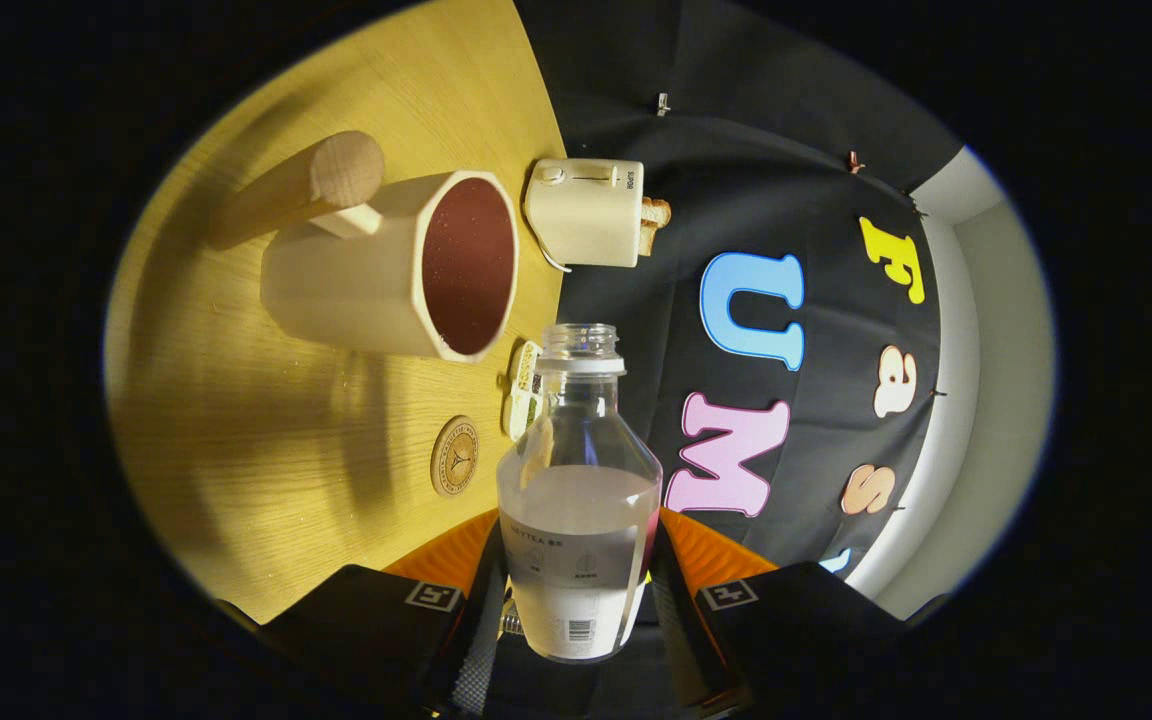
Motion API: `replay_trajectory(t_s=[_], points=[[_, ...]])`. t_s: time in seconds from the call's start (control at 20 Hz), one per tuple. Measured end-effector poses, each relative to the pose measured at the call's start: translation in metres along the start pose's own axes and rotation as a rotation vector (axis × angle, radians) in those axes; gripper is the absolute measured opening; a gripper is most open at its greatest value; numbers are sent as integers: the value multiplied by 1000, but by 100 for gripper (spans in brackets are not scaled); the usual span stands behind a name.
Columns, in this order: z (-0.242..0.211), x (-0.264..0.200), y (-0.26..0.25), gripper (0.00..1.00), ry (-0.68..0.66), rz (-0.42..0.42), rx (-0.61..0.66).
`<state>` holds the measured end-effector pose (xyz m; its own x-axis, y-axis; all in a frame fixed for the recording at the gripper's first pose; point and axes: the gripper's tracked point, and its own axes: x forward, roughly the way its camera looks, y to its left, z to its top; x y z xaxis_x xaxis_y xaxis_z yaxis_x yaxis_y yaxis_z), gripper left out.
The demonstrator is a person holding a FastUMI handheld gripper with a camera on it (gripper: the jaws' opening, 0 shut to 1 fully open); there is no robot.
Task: Take the bottle from table, then pour the juice into the cup, finally place the bottle on the coaster
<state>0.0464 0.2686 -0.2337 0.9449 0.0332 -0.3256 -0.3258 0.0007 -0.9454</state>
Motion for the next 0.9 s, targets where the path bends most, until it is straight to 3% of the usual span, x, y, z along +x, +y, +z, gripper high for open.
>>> replay_trajectory(t_s=[0.9], points=[[4, 4, -3, 71, -89, -30, -172]])
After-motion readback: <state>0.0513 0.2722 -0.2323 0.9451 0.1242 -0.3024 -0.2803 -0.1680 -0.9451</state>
